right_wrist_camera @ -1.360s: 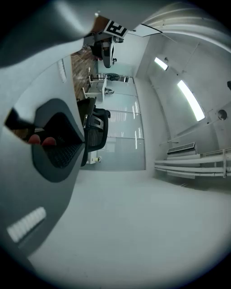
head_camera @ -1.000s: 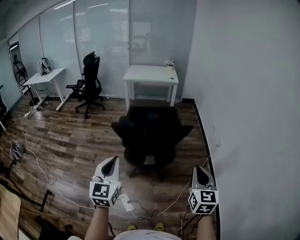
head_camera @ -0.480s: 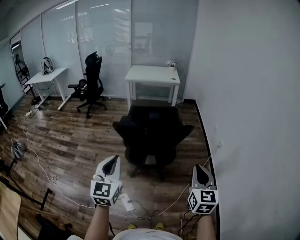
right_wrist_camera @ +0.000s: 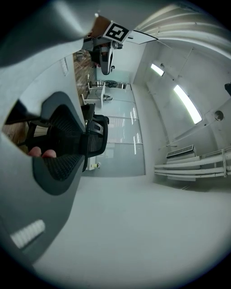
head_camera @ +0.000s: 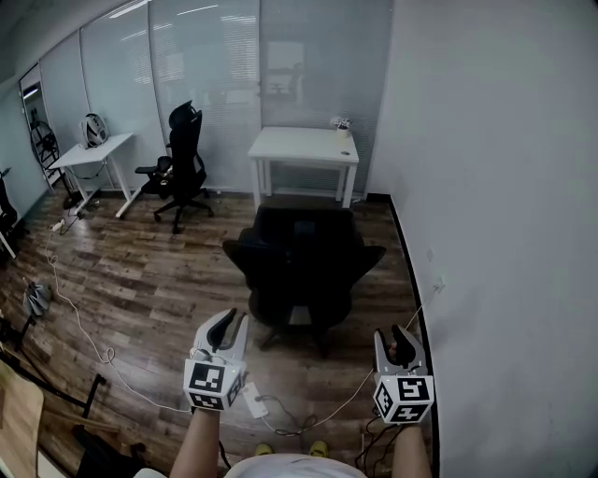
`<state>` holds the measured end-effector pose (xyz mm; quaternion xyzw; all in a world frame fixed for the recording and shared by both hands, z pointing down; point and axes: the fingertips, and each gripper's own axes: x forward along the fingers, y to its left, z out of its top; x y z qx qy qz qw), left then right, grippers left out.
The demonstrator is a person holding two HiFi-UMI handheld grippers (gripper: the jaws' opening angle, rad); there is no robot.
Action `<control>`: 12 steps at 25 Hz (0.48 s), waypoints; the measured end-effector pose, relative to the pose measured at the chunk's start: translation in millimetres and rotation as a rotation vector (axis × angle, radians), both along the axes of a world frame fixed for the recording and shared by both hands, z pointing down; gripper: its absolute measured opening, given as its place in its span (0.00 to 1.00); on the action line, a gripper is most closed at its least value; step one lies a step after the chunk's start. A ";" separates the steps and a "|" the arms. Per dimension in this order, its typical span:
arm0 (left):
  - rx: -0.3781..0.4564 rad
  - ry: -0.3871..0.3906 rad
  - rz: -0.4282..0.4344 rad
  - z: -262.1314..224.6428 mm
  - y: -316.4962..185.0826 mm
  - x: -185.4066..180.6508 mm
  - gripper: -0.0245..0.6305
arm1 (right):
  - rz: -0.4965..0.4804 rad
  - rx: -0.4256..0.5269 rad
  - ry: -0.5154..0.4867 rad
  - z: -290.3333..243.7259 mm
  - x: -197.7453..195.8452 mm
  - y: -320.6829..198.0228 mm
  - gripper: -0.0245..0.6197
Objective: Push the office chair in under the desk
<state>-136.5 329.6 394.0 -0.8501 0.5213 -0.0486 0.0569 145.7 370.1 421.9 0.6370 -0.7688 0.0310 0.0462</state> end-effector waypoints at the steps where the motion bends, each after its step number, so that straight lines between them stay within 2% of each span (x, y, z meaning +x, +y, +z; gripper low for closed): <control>1: -0.004 0.001 0.001 0.7 0.3 1.3 0.15 | -0.003 -0.004 0.000 0.5 1.0 -0.1 0.25; 12: -0.010 -0.007 -0.028 0.2 -2.1 25.4 0.16 | -0.058 -0.002 -0.002 3.0 22.8 -11.3 0.25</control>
